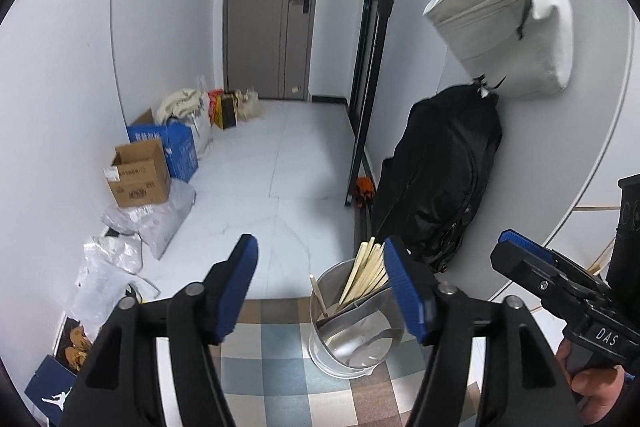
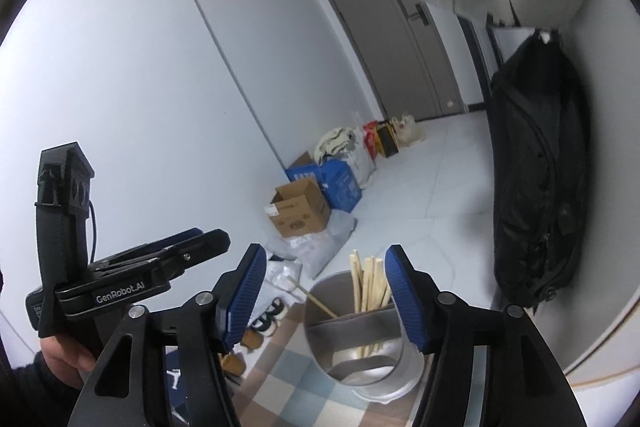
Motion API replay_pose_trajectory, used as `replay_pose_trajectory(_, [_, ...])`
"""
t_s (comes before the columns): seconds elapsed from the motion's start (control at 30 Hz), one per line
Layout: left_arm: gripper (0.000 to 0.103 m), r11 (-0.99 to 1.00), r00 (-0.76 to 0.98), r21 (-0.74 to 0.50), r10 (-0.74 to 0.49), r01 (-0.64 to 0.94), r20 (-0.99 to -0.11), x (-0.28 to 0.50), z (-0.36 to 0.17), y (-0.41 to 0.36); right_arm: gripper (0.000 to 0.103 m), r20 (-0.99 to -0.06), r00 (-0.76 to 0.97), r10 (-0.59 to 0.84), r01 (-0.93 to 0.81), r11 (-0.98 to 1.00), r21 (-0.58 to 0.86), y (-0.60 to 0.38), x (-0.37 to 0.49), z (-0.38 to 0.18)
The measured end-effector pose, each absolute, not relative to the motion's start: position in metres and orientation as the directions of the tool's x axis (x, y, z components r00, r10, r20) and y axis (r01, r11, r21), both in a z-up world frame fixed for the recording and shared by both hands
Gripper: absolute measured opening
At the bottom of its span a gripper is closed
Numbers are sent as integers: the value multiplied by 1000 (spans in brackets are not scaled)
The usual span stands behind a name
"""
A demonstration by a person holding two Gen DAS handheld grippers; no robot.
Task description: Organize utensils
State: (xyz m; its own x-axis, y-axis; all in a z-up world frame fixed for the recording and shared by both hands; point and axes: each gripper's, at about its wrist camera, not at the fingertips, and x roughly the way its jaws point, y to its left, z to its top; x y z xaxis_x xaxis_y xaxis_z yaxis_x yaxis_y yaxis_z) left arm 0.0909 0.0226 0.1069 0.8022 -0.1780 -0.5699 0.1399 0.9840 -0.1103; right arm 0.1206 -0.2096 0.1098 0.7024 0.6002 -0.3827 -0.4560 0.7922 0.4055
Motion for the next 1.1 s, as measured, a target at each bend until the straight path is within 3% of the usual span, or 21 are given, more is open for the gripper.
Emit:
replay_pose_trajectory(0.43, [83, 992, 890, -76, -127, 104, -438, 25, 141, 27, 87, -284, 760, 584, -487, 802, 346, -221, 50, 151])
replay_pose_trajectory(0.73, [94, 994, 927, -73, -100, 79, -362, -18, 141, 31, 96, -212, 792, 573, -503, 809, 304, -227, 2, 159])
replay_pose_trajectory(1.1, [99, 995, 946, -86, -82, 57, -313, -59, 129, 40, 103, -201, 826, 526, -469, 841, 270, -238, -37, 148])
